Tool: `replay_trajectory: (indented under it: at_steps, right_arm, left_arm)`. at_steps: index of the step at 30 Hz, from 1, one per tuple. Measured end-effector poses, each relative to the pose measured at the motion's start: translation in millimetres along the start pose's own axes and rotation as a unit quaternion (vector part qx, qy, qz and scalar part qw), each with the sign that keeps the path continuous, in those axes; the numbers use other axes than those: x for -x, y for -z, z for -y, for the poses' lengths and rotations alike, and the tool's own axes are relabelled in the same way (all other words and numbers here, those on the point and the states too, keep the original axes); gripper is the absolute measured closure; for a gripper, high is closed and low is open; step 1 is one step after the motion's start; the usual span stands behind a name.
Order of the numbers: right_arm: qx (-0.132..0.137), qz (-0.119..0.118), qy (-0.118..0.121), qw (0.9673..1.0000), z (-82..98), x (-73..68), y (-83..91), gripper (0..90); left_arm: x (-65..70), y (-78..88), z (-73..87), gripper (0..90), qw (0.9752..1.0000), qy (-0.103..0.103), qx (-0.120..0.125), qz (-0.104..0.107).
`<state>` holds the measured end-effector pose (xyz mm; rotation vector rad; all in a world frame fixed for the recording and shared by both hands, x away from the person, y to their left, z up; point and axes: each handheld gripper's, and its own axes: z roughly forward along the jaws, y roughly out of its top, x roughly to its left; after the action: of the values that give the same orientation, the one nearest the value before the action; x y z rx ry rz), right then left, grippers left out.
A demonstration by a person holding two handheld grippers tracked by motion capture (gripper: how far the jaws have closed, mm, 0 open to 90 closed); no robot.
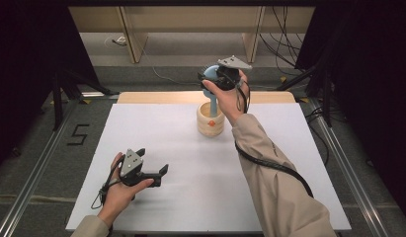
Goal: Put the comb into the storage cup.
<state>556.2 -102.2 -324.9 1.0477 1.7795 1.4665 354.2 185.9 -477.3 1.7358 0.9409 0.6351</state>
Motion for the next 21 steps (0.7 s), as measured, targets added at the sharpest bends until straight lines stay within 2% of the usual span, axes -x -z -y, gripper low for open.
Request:
replay_trajectory:
  at_steps: [21]
  right_arm:
    - [-0.01, 0.003, 0.001, 0.9999, 6.6, 1.0, -3.1, 21.3]
  left_arm:
    - [0.3, -0.3, 0.1, 0.0, 1.0, -0.002, -0.001, 0.001]
